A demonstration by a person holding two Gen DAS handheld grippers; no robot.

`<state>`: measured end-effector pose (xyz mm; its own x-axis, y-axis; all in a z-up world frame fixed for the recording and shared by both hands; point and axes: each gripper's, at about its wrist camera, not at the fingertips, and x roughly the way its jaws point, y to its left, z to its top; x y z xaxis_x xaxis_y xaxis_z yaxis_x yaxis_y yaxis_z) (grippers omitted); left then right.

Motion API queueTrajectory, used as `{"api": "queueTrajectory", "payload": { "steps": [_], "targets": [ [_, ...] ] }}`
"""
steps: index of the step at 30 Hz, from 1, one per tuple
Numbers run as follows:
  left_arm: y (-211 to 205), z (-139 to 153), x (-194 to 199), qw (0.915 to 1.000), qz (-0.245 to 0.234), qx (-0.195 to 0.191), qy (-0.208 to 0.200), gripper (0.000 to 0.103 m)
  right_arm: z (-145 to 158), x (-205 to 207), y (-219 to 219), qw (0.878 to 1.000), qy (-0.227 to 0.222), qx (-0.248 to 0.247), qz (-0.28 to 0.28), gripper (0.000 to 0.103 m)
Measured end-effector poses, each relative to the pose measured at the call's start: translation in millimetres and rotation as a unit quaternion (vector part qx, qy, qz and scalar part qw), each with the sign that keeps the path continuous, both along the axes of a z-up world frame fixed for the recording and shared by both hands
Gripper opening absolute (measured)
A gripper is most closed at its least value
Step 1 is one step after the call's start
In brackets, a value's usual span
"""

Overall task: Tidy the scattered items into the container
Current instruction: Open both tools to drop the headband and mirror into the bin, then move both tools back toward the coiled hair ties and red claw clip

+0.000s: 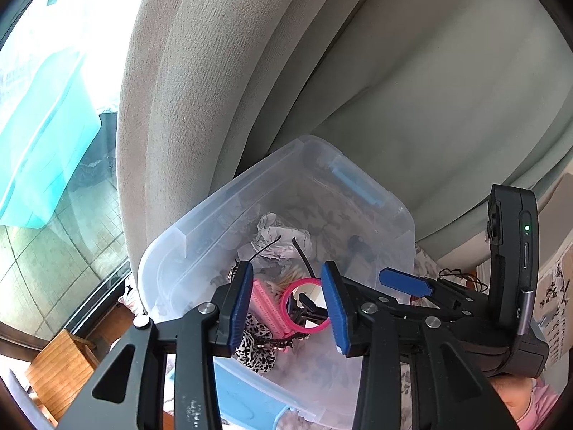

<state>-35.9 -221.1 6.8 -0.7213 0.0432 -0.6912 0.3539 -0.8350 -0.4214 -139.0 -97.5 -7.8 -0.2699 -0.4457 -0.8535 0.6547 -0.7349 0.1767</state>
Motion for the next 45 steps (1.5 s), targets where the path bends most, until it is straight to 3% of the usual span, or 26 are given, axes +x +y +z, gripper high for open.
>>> {"api": "queueTrajectory", "payload": {
  "steps": [8,14,18,23,26,37,45],
  "targets": [
    [5,4,6,1.0000,-0.001,0.001,0.002,0.057,8,7,10,1.000,0.009,-0.008,-0.005,0.082],
    [10,8,11,1.0000,-0.002,-0.002,0.005,0.059,18,16,20,1.000,0.018,-0.022,-0.012,0.083],
    [16,13,16,0.9999,-0.006,-0.003,0.010,0.060,21,21,31,0.999,0.021,-0.026,-0.024,0.089],
    [27,20,22,0.9997,-0.012,-0.014,0.014,0.066,24,29,53,0.998,0.021,-0.042,-0.044,0.094],
    [37,23,23,0.9995,-0.022,-0.017,0.016,0.066,25,34,67,0.997,0.025,-0.047,-0.057,0.103],
    [80,34,27,0.9962,-0.074,-0.035,0.030,0.066,24,50,131,0.990,0.030,-0.074,-0.116,0.103],
    [100,42,32,0.9943,-0.084,-0.048,0.043,0.067,23,58,178,0.979,0.057,-0.097,-0.171,0.103]
  ]
}}
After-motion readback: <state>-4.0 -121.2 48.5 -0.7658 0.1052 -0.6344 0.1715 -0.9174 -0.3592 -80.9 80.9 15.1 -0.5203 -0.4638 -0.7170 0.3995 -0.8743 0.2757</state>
